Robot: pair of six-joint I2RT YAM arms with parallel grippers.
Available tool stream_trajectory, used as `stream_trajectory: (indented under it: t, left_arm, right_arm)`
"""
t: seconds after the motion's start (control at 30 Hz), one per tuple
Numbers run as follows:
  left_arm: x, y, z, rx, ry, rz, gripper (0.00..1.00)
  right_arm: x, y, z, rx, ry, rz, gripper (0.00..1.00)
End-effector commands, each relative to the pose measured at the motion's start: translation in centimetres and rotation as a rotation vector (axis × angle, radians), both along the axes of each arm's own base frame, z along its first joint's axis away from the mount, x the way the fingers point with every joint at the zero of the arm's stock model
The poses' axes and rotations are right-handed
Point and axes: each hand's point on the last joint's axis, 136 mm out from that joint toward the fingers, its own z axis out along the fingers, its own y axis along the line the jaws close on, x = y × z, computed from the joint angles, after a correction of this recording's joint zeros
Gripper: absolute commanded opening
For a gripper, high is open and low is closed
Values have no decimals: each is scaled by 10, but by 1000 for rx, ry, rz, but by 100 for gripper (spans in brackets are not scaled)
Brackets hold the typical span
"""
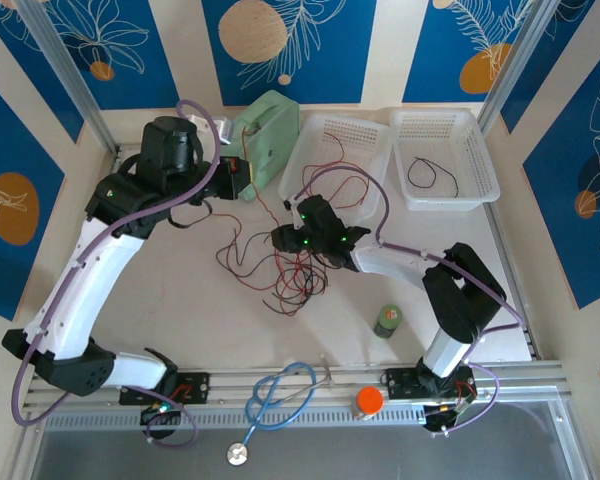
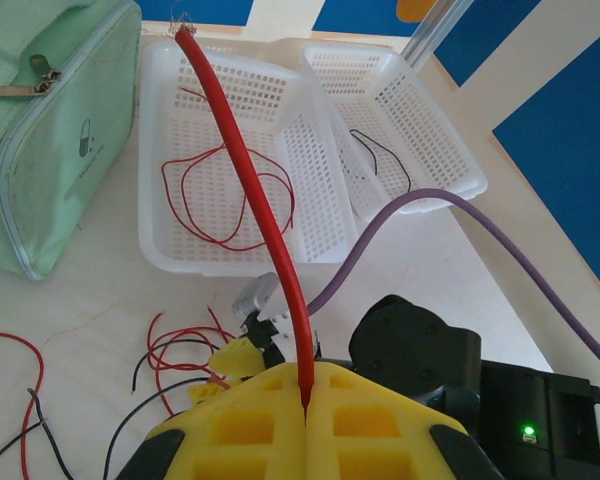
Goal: Untangle the cables
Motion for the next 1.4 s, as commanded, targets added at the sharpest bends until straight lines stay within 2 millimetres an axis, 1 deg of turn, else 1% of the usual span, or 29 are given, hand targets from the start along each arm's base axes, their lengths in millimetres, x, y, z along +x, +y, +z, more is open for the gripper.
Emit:
stream_trajectory:
  t: [0.0, 0.03, 0.07, 0.2, 0.23, 0.27, 0.3, 0.33, 0.4, 0.47, 0.53, 0.7, 0.8, 0.87, 1.0, 1.1, 1.37]
  left_arm:
    - [-13, 4, 19, -23, -39, -16, 0]
    - [-13, 5, 19, -21, -39, -14, 0]
    - [-14, 6, 19, -18, -39, -12, 0]
    - [-14, 8, 16, -10, -38, -3, 0]
    - [-13, 7, 15, -9, -37, -3, 0]
    - [-13, 7, 14, -9, -35, -4, 0]
    - [-13, 7, 14, -10, -34, -4, 0]
    - [-13, 7, 13, -9, -33, -4, 0]
    - [-12, 7, 9, -2, -27, 2, 0]
    - [-10, 9, 2, 14, -18, 13, 0]
    - [-7, 11, -6, 32, -6, 28, 0]
    - [3, 12, -32, 77, 27, 59, 0]
    - [8, 7, -47, 82, 43, 52, 0]
    - [9, 1, -52, 68, 41, 25, 0]
    - [7, -14, -56, 15, 27, -46, 0]
    - [2, -25, -55, -28, 4, -109, 0]
    - [-15, -51, -55, -115, -59, -258, 0]
  right_arm:
    - [8, 14, 33, 63, -73, 3, 28]
    - [8, 13, 36, 63, -79, -3, 24]
    - [7, 11, 40, 64, -86, -9, 23]
    - [1, 0, 61, 73, -127, -25, 22]
    - [0, -2, 66, 74, -134, -26, 19]
    - [-1, -4, 70, 76, -141, -33, 13]
    - [-2, -7, 74, 75, -144, -41, 4]
    - [-3, -9, 78, 74, -145, -47, 0]
    - [-6, -12, 89, 83, -148, -48, 0]
    - [-10, -12, 107, 107, -158, -43, 0]
    - [-18, -14, 134, 140, -170, -30, 0]
    - [-46, -22, 219, 227, -193, 45, 0]
    - [-62, -29, 258, 268, -176, 81, 0]
    - [-71, -34, 278, 302, -166, 98, 0]
    - [-80, -44, 308, 380, -150, 116, 0]
    - [-86, -49, 326, 445, -139, 139, 0]
    - [-94, -53, 361, 537, -148, 178, 0]
